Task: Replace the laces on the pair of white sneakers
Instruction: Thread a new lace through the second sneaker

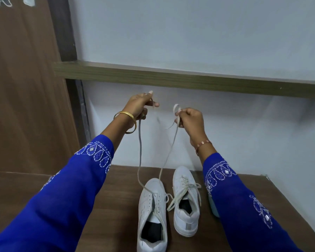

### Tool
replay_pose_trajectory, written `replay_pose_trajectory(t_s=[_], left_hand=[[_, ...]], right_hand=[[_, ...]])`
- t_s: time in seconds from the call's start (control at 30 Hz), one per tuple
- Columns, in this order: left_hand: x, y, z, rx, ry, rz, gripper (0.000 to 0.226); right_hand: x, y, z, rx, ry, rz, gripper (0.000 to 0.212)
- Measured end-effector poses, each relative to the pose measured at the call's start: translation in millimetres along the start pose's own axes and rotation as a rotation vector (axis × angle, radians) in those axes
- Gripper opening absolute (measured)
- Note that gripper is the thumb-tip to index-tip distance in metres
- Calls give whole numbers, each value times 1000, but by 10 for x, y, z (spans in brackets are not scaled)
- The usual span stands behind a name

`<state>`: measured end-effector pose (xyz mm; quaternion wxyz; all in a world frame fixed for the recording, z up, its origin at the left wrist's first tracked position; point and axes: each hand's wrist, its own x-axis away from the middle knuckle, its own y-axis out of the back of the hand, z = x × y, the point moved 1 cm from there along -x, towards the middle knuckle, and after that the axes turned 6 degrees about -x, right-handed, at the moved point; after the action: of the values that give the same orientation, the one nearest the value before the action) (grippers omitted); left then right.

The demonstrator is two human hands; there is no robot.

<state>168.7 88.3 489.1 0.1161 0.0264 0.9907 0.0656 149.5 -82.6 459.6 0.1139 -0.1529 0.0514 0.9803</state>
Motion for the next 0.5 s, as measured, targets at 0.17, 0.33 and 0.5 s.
replay_pose_trajectory(t_s=[0.17, 0.33, 0.5], left_hand=[[-5, 21, -24, -14, 15, 60, 35], [47, -84, -105, 50, -10, 142, 31], [35, -23, -51, 65, -16, 137, 29]], right_hand=[[-32, -5, 85, 414, 44, 163, 41], [88, -183, 222, 370, -22, 464, 31], [67, -194, 237, 365, -5, 441, 21]])
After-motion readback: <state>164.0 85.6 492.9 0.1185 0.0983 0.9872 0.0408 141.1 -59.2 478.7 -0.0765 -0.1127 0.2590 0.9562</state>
